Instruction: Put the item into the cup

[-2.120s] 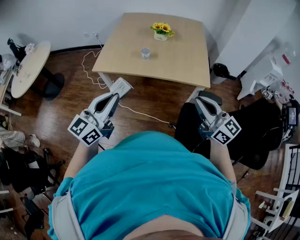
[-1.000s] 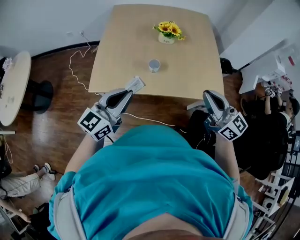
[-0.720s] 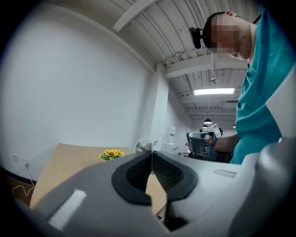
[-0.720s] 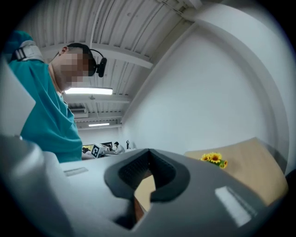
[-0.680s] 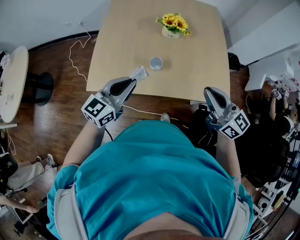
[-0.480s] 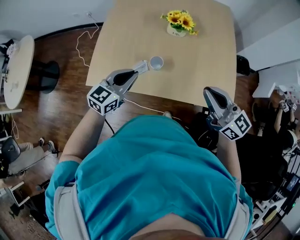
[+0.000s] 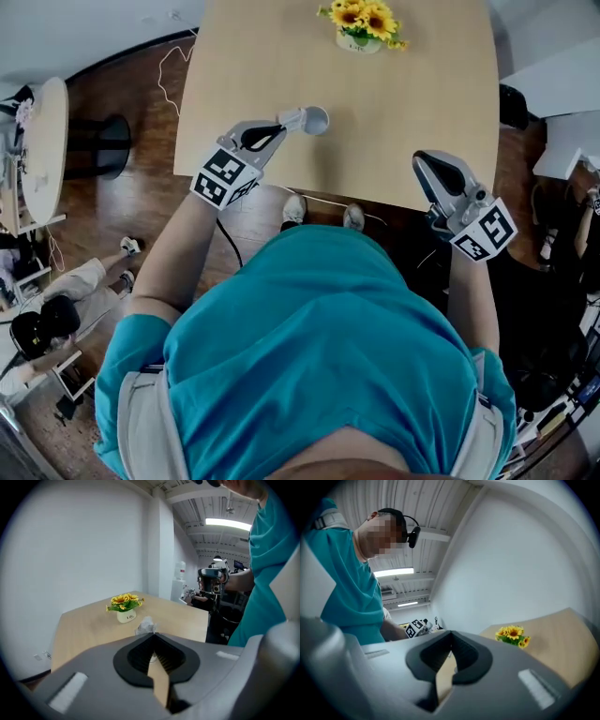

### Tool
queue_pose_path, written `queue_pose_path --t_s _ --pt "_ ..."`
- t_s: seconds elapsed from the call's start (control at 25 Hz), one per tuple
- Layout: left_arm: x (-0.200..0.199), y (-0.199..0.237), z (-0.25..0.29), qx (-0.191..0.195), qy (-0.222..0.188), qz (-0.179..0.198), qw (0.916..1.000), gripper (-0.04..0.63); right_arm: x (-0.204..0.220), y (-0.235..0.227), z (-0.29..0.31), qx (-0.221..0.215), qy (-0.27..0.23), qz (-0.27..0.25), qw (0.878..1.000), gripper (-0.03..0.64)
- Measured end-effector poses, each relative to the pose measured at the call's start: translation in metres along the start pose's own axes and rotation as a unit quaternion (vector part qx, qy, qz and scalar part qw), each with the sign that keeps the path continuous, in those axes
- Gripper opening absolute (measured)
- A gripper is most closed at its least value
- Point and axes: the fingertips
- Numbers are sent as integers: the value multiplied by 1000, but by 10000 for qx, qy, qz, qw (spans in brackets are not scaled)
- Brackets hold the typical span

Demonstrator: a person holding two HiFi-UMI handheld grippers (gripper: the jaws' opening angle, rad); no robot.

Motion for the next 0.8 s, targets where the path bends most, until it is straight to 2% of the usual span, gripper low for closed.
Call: queue_pose_path --t_s 0.36,0.52,0.68,0.8 --pt "23 11 38 403 1054 685 9912 8 24 -26 18 240 12 192 9995 0" --pt "33 4 54 551 1611 853 9817 8 32 -24 20 211 -20 311 9993 0" --pt "41 4 74 684 2184 1083 9674 8 38 -26 22 167 -37 376 9991 0" --pt "41 3 86 819 2461 1158 9588 8 40 -28 19 176 -46 417 9990 0"
Point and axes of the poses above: the fingertips, and each gripper's own axes: z forward along the fingers, y to its left, x out of its underside, and after that the axes turned 3 degrees about x, right-handed
